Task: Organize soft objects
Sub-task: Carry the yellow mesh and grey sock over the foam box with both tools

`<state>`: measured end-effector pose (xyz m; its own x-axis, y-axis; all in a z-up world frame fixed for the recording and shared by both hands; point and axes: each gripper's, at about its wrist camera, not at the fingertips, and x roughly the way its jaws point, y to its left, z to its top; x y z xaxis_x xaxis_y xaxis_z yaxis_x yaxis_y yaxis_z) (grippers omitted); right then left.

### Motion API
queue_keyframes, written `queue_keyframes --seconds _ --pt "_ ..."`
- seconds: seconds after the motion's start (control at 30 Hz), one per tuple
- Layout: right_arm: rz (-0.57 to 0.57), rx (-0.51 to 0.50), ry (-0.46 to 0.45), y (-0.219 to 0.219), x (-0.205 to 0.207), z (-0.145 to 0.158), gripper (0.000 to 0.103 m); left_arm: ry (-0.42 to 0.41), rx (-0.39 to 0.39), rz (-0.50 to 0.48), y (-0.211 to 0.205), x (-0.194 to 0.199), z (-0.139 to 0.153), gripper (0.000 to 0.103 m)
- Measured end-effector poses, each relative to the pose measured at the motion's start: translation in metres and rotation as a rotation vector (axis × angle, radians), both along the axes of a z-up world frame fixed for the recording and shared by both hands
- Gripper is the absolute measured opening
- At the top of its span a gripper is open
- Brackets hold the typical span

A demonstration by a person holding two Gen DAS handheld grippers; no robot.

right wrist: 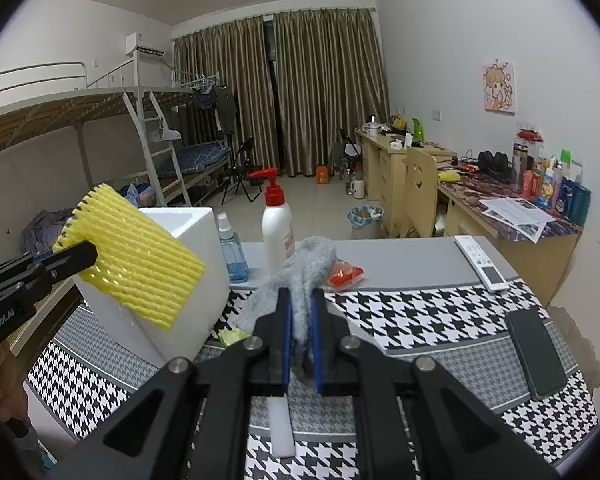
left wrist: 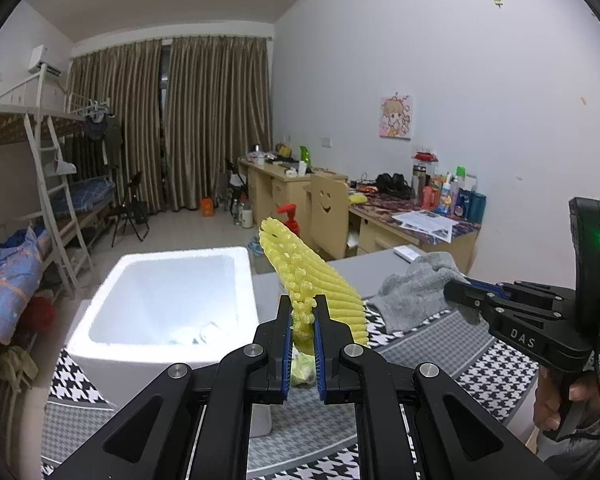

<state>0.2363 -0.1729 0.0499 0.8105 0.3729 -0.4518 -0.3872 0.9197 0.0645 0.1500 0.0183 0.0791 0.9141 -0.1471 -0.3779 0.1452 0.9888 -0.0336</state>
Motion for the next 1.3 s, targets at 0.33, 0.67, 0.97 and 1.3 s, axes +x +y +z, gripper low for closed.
queue_keyframes --seconds 0.33,0.67,0.97,1.3 --pt "0.01 0.007 -0.03 0.011 0.004 0.011 0.011 -0.038 0.0 0.035 0.013 0.005 0.015 0.01" --pt "0.036 0.015 -0.047 0.026 0.007 0.022 0.011 -0.07 0.009 0.085 0.026 0.009 0.024 0.01" --pt "0.067 0.005 -0.059 0.037 0.012 0.027 0.011 -0.076 0.014 0.137 0.035 0.015 0.029 0.01" --pt "0.085 0.025 -0.07 0.048 0.017 0.032 0.011 -0.074 0.025 0.171 0.045 0.02 0.03 0.01"
